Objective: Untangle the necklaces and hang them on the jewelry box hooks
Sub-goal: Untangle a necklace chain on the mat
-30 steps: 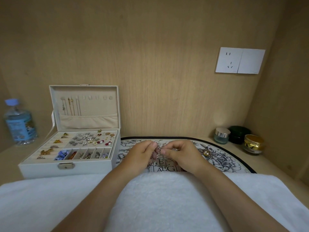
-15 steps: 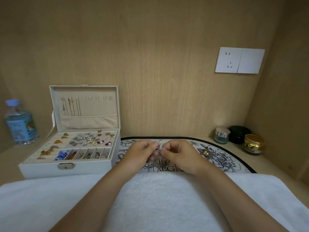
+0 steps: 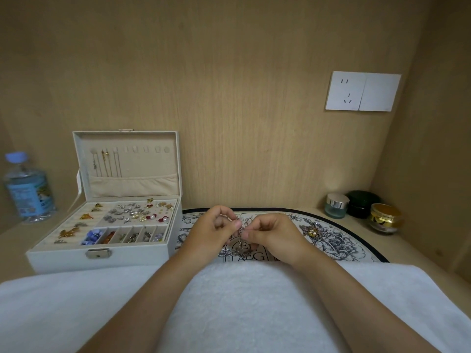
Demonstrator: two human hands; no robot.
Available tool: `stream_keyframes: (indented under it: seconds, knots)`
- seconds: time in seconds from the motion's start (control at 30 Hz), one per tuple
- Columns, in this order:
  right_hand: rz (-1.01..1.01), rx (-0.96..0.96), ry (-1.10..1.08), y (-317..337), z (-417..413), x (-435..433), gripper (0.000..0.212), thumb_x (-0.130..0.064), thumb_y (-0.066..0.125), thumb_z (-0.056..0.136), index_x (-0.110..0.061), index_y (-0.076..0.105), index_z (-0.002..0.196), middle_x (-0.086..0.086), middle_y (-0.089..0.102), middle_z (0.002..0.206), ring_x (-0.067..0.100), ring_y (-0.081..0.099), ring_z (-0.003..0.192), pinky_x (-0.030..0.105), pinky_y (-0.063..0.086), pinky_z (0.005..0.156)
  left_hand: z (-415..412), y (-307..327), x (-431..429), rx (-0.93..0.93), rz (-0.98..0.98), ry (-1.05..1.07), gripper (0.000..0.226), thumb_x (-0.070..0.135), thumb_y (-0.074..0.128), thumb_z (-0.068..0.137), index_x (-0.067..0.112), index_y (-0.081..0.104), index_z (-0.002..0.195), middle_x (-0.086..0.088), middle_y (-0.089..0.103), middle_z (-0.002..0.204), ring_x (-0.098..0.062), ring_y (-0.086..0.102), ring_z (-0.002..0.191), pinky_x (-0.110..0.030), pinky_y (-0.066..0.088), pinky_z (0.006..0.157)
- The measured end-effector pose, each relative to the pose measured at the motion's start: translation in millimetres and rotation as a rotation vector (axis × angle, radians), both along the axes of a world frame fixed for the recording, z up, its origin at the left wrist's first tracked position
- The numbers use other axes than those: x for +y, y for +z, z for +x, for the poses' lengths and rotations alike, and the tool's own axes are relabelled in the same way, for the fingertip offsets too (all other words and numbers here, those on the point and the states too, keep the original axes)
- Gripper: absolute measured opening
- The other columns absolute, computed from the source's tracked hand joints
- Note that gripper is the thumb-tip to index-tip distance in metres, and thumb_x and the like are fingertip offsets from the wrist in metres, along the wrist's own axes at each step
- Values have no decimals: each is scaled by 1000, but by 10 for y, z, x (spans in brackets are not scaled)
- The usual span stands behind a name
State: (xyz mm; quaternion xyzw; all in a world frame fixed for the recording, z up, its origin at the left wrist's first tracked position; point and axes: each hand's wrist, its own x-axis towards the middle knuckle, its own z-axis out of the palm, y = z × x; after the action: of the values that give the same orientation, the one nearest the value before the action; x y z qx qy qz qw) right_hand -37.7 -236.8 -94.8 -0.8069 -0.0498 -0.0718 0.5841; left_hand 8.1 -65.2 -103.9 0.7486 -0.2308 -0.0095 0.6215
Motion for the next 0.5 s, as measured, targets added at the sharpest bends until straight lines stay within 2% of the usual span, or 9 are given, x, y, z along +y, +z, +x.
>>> stream_keyframes:
  seconds: [0.1,0.2,0.3,0.43,0.5]
  knots:
    - [17,7,-12,11,-19,8,9,-10,78,83,-5,74,77,4,68,66,13,62,61,26,48,63,16,-25,1,-35,17,22,5,18,68,91,20,63,91,8,66,70,-9,62,62,-26,48,63]
    - [45,3,-33,27,-26,23,8,-9,78,83,-6,74,76,-1,69,65,13,62,59,23,48,60,32,-47,-3,-64,65,44,12,26,68,91,31,71,81,10,69,73,-9,63,69,-30,51,68]
    - [60,3,-68,22,-20,26,10,-10,77,84,-9,74,75,-4,69,62,11,60,54,20,45,54,-3,-19,-2,-86,51,57,7,26,74,86,30,76,82,13,74,79,-8,65,75,-26,52,73]
    - [19,9,-75,11,-23,21,7,-12,80,82,-8,76,77,1,71,66,12,61,58,24,46,57,-19,12,26,-177,74,97,7,17,78,83,23,78,86,14,75,86,0,67,79,-25,53,74]
    - [31,17,-78,12,-20,24,8,-10,80,82,-8,76,74,4,71,69,15,60,59,27,48,60,-14,5,44,-329,193,125,5,20,75,86,25,76,88,14,72,88,0,64,85,-25,52,80]
